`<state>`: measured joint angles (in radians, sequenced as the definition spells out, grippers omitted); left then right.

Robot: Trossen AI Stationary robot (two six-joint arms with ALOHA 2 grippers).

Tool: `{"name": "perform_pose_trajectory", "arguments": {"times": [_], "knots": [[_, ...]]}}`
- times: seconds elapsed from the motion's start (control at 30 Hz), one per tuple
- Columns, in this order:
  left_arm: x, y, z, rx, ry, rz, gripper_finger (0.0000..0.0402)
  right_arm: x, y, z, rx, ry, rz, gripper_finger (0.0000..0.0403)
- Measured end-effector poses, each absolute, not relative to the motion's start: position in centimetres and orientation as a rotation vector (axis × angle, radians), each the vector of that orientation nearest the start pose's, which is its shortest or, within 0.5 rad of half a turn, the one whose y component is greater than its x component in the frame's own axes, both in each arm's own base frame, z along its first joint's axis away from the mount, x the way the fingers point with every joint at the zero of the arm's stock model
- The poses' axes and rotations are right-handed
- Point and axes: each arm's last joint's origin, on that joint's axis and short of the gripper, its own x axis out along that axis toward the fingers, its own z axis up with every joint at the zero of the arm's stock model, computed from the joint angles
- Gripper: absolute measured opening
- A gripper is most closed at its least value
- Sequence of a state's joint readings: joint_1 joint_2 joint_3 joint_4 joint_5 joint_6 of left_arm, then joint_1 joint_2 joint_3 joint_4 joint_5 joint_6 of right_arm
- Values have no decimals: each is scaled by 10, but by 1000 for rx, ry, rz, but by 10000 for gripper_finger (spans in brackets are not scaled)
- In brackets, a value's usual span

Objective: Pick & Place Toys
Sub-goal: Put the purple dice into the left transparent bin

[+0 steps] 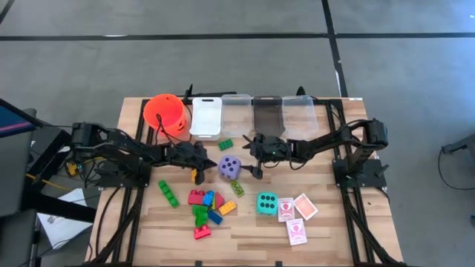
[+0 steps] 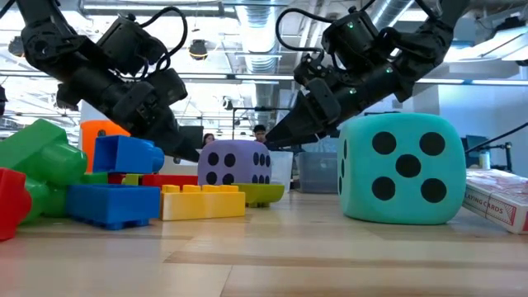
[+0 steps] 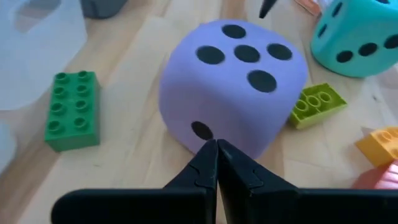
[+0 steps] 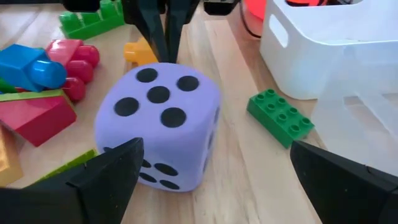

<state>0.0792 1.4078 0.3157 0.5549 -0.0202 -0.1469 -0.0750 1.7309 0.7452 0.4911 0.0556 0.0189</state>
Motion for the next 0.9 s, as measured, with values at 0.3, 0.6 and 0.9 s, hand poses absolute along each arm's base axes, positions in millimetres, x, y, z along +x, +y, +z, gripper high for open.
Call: {"name": "perform_pose_trajectory", "arguments": {"times": [0.3,0.6,0.9], "knots": [[228,16,127,-190,503,52,0,331,-27,147,18,491,-156,400],[231,16,131,-203,496,33,0,331,-26,146,42,509,-160,400],[231,15,131,-237,493,6,0,330,-23,145,100,520,-163,400]]}}
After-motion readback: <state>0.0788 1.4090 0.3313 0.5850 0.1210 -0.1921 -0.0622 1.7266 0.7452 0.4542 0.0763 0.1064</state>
